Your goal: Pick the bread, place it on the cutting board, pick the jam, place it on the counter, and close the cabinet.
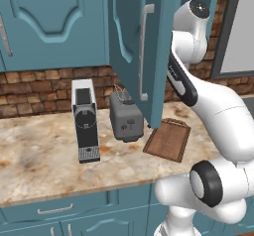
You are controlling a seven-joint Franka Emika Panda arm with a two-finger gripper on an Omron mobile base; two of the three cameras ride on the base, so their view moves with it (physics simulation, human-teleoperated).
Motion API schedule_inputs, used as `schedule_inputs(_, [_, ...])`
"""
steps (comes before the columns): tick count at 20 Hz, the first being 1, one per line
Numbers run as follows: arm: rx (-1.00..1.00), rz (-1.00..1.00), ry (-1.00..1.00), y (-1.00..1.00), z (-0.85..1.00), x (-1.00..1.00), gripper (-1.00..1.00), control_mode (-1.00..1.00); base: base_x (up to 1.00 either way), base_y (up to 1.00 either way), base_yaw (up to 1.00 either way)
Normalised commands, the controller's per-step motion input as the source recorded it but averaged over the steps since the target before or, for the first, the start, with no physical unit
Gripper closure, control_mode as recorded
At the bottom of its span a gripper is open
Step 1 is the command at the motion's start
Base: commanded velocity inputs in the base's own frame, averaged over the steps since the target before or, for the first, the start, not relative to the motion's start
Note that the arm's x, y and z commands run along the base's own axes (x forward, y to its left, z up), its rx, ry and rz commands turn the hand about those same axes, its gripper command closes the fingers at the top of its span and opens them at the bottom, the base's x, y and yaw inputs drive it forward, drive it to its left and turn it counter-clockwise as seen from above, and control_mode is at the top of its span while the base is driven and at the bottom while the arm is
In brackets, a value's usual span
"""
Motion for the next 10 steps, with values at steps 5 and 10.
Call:
schedule_inputs(5, [0.0,0.03,-0.04,0.04,-0.13,0.34,-1.0,-1.0,0.0,0.0,0.0])
schedule_inputs(10, [0.0,0.02,-0.06,0.0,-0.13,0.33,-1.0,-1.0,0.0,0.0,0.0])
